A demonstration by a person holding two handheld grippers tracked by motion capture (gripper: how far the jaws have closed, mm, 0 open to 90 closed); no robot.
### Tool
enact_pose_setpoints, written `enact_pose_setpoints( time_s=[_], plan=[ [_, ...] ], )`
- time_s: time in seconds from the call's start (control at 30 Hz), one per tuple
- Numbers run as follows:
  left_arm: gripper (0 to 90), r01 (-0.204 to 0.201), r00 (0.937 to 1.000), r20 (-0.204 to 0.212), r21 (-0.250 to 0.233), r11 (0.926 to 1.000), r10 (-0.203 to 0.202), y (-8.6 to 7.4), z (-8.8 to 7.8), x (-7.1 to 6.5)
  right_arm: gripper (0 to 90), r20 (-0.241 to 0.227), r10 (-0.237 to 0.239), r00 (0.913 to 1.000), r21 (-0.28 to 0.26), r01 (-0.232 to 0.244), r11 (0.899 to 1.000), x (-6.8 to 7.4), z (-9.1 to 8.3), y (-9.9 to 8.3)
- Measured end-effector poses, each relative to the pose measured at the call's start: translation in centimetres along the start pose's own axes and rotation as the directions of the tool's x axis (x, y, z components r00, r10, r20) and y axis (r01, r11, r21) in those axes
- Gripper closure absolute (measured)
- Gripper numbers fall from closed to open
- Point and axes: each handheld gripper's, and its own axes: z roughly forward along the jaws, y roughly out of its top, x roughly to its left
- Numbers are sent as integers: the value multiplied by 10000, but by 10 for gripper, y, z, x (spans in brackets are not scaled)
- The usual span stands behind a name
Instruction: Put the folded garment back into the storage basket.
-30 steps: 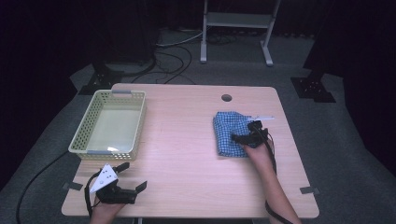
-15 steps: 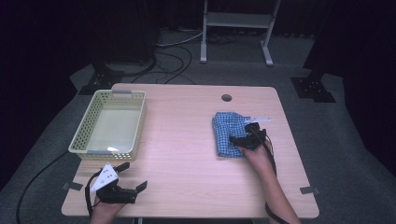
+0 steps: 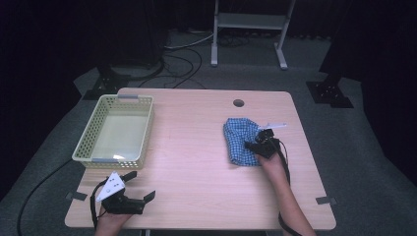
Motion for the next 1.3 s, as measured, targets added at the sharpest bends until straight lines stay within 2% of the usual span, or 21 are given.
enact_pose_setpoints(
  time_s=[0.1,0.23,0.37,0.6,0.77,0.97,1.3],
  plan=[
    [0,8,10000,15,11,10000,-8,0,0,0,692,-381,164,9991,-37,-166,9999,-2,0,-1],
    [0,12,10000,21,-19,10000,-12,0,0,0,726,-714,532,9960,43,-530,9986,-5,-1,1],
    [0,42,10000,24,-22,10000,-42,0,0,0,735,-715,362,9968,-6,-363,9993,-2,-5,5],
    [0,45,10000,8,-29,10000,-45,0,-1,0,744,-731,260,9970,-440,-293,9986,6,-18,15],
    [0,21,10000,4,-48,10000,-21,0,-1,0,750,-1202,362,9921,-563,-432,9975,9,-26,22],
    [0,57,10000,6,-77,10000,-57,0,-1,0,752,-1579,420,9866,-1129,-603,9918,11,-41,29],
    [0,18,10000,4,-96,10000,-18,-1,-1,0,751,-1606,501,9858,-1905,-807,9784,12,-74,41]
  ],
)
